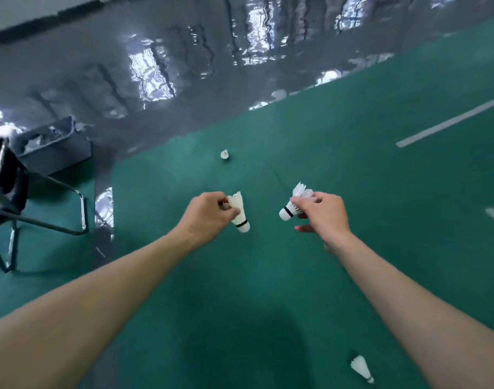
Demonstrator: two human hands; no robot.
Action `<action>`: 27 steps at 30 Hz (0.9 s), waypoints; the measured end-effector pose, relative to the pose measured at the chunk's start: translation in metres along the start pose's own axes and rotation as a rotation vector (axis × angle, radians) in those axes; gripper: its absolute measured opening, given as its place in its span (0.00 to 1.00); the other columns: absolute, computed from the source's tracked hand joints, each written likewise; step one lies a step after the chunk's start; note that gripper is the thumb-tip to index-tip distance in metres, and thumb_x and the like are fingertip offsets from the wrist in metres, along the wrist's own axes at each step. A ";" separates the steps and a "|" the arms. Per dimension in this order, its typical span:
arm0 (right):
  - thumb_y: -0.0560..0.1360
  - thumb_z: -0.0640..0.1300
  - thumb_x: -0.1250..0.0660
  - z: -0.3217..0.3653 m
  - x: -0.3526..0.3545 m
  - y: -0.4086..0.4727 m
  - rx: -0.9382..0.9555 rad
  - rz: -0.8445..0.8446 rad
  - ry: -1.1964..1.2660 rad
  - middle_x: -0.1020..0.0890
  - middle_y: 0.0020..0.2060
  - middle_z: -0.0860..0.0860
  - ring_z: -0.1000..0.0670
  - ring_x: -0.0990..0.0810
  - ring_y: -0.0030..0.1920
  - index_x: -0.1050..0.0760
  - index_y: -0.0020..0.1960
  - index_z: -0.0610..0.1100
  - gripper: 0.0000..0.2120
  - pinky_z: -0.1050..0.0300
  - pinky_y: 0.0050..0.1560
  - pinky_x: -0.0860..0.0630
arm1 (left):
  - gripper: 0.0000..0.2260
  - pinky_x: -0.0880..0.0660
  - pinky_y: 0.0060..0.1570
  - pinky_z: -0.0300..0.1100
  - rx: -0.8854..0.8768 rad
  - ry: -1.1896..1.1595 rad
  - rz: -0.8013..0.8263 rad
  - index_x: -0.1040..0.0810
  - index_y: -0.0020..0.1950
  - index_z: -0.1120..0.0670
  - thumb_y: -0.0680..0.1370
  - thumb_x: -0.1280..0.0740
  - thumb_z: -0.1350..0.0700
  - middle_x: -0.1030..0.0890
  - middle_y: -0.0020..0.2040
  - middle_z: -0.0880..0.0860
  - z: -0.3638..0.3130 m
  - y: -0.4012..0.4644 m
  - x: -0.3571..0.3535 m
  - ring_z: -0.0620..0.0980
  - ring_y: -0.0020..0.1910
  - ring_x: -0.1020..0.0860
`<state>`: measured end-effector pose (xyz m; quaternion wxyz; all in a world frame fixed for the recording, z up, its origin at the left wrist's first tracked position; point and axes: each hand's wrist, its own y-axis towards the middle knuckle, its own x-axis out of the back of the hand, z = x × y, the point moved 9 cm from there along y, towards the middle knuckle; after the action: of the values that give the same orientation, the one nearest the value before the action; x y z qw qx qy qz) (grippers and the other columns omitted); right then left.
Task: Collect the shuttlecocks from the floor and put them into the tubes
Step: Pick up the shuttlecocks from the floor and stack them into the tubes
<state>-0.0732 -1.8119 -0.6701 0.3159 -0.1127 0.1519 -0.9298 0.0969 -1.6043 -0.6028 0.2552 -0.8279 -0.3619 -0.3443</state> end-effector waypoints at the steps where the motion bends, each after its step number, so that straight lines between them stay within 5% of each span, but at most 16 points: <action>1: 0.72 0.45 0.21 0.028 0.011 -0.020 0.000 0.002 0.017 0.14 0.39 0.46 0.49 0.16 0.39 0.15 0.41 0.43 0.06 0.49 0.33 0.17 | 0.09 0.31 0.30 0.35 -0.022 -0.016 -0.010 0.23 0.43 0.55 0.77 0.28 0.52 0.20 0.36 0.51 -0.030 -0.011 0.021 0.51 0.33 0.26; 3: 0.73 0.45 0.21 0.088 0.040 -0.062 -0.012 -0.004 0.052 0.13 0.39 0.47 0.49 0.14 0.39 0.14 0.41 0.43 0.06 0.50 0.33 0.17 | 0.06 0.32 0.30 0.31 -0.055 -0.067 -0.033 0.23 0.47 0.51 0.78 0.28 0.51 0.21 0.37 0.44 -0.091 -0.034 0.065 0.46 0.33 0.25; 7: 0.73 0.45 0.22 0.183 0.081 -0.127 0.073 0.058 0.014 0.13 0.38 0.49 0.48 0.12 0.41 0.16 0.40 0.44 0.06 0.52 0.31 0.18 | 0.12 0.36 0.27 0.33 -0.101 -0.118 -0.088 0.23 0.36 0.50 0.78 0.27 0.54 0.27 0.26 0.40 -0.167 -0.073 0.129 0.42 0.25 0.33; 10: 0.74 0.44 0.23 0.258 0.112 -0.164 0.211 0.077 -0.072 0.16 0.37 0.46 0.50 0.16 0.40 0.22 0.37 0.41 0.12 0.50 0.31 0.17 | 0.08 0.36 0.26 0.31 -0.156 -0.139 -0.108 0.19 0.38 0.52 0.77 0.26 0.54 0.25 0.25 0.41 -0.223 -0.103 0.171 0.40 0.23 0.33; 15: 0.75 0.41 0.25 0.356 0.112 -0.211 0.430 0.172 -0.206 0.17 0.41 0.40 0.52 0.19 0.40 0.19 0.45 0.36 0.08 0.51 0.32 0.16 | 0.08 0.34 0.27 0.34 -0.289 -0.120 -0.125 0.17 0.39 0.49 0.79 0.28 0.55 0.20 0.29 0.46 -0.284 -0.143 0.232 0.40 0.24 0.32; 19: 0.74 0.43 0.26 0.399 0.074 -0.248 0.589 0.222 -0.354 0.16 0.36 0.48 0.54 0.20 0.35 0.17 0.43 0.43 0.04 0.50 0.31 0.16 | 0.09 0.31 0.27 0.38 -0.336 -0.067 -0.188 0.17 0.39 0.49 0.79 0.28 0.53 0.19 0.31 0.47 -0.283 -0.175 0.285 0.42 0.24 0.30; 23: 0.75 0.46 0.25 0.421 0.015 -0.287 0.679 0.238 -0.323 0.17 0.34 0.46 0.47 0.16 0.34 0.19 0.37 0.45 0.10 0.52 0.30 0.16 | 0.05 0.19 0.39 0.56 -0.333 -0.060 -0.270 0.15 0.45 0.49 0.79 0.28 0.51 0.15 0.37 0.51 -0.250 -0.213 0.349 0.59 0.35 0.18; 27: 0.76 0.45 0.25 0.435 -0.069 -0.325 0.727 0.305 -0.277 0.17 0.34 0.40 0.37 0.16 0.39 0.20 0.36 0.41 0.13 0.44 0.31 0.17 | 0.05 0.20 0.38 0.53 -0.294 -0.022 -0.372 0.14 0.44 0.48 0.78 0.28 0.50 0.15 0.35 0.51 -0.197 -0.244 0.422 0.57 0.33 0.18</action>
<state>-0.0665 -1.6160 -0.1594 0.4865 -0.0942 -0.2152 -0.8415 0.0436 -1.4096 -0.1171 0.0602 -0.7790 -0.4569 -0.4252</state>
